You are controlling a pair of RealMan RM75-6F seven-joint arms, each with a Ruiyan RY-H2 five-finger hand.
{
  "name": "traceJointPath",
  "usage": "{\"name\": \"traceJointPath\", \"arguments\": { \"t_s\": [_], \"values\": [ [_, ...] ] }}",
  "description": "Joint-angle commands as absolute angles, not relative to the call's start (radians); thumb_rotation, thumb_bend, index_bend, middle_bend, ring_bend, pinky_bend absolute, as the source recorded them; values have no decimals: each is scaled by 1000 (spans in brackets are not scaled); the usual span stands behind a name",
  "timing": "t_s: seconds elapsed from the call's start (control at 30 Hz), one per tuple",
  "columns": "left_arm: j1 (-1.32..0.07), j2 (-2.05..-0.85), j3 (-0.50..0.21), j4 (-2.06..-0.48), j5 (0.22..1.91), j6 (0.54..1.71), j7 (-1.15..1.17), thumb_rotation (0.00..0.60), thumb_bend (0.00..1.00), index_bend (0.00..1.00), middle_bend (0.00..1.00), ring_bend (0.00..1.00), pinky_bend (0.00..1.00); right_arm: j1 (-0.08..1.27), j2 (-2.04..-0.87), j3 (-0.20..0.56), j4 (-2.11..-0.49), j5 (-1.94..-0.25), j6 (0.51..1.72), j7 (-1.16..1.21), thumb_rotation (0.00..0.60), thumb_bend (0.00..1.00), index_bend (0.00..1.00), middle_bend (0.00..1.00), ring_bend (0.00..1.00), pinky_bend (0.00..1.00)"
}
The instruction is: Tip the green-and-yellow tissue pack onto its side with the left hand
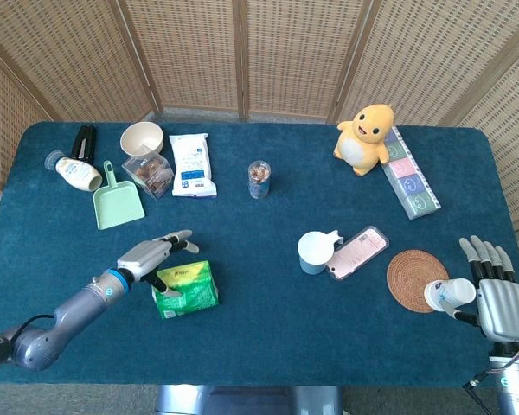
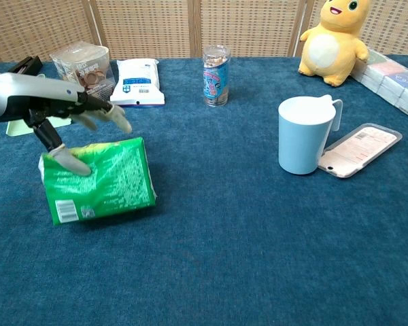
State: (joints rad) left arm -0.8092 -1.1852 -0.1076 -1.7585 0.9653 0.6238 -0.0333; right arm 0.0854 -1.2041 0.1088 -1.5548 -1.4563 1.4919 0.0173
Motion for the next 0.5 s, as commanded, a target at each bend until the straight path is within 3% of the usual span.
{"name": "traceJointPath", "arguments": {
  "t_s": [0.03,0.23,0.5],
  "values": [
    [-778,-1239,-102,-1750,989,824,65,600,14,160,0,0,55,85,-1204,108,-1555,-1458,1492,17,600,0,0,0,0,0],
    [-735,-1267,-99,-1742,1053,974,139,600,14,143,0,0,39,85,-1204,107,-1556,-1460,1494,13,600,0,0,0,0,0],
    [-645,-1187,-47,-1798,1201,1105,152,600,6,131,0,0,1,84,-1200,109,-1562,-1464,1501,18,600,0,0,0,0,0]
  ]
}}
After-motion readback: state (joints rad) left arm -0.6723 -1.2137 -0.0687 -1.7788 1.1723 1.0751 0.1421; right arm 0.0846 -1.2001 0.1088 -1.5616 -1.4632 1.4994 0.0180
